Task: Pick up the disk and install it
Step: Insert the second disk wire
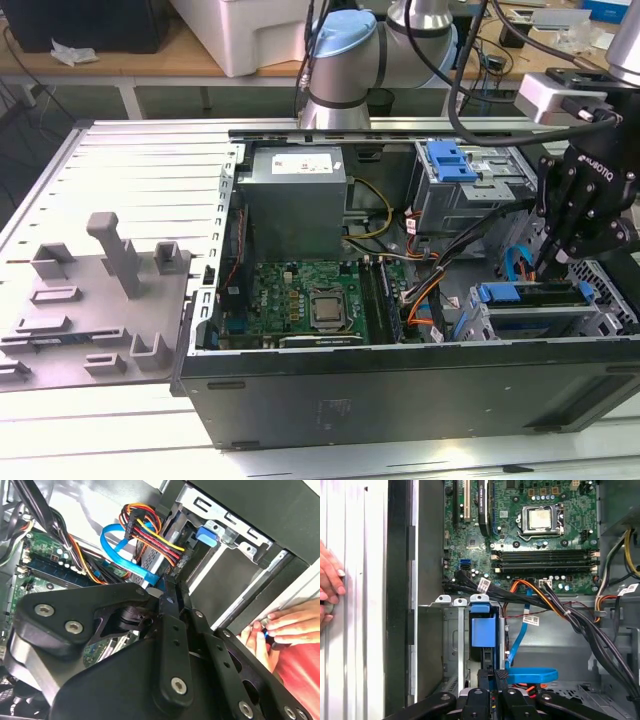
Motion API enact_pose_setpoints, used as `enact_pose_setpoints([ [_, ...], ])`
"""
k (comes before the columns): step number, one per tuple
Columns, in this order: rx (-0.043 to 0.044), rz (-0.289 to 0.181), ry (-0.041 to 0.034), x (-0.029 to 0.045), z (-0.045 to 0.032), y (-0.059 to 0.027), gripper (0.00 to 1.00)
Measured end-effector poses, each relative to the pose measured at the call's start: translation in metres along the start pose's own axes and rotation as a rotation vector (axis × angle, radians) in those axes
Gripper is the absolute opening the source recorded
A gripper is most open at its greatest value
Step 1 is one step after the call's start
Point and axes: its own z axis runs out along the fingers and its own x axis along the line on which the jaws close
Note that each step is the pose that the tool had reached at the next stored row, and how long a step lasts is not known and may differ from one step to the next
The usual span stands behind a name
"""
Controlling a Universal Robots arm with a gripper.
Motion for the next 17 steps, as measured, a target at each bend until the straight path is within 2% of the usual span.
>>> enact_pose_setpoints([
  [2,-0.0003,-0.001,-0.0157,0.0018,0.0002,0.0000,0.16],
  [4,-0.0005,-0.001,-0.0261,0.0045,0.0005,-0.0001,0.16],
  [17,-0.0006,-0.002,-0.0288,0.0086,0.0011,-0.0002,0.16],
])
